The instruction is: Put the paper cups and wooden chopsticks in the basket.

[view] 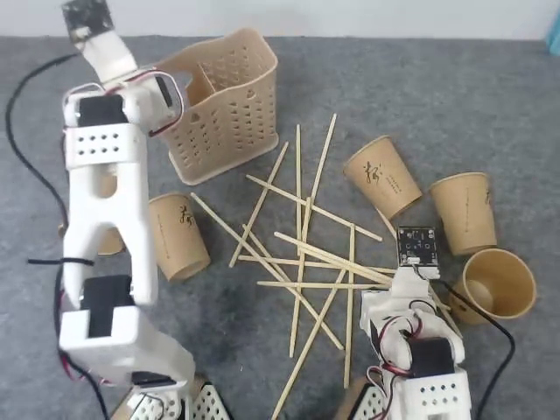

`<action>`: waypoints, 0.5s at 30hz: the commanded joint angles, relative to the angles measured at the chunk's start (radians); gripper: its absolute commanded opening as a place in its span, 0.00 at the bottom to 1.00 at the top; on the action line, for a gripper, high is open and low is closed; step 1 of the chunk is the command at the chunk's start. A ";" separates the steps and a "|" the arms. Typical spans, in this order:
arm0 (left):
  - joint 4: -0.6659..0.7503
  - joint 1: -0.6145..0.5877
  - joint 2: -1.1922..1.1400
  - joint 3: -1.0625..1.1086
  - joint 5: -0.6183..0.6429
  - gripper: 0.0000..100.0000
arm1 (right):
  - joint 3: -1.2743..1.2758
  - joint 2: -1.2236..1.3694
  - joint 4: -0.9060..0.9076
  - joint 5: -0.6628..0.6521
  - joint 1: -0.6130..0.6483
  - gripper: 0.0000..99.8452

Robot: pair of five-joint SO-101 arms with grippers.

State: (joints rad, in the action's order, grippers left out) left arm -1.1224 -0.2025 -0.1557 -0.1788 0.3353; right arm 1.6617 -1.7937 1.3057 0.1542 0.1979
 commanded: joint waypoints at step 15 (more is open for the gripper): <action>-0.282 0.011 -0.124 -0.286 0.025 0.30 | 0.020 -0.019 0.002 0.003 -0.013 0.01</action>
State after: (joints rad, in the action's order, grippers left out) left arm -1.3096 -0.1903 -0.2846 -0.3322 0.2846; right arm 1.6617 -1.7937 1.3057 0.1542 0.1979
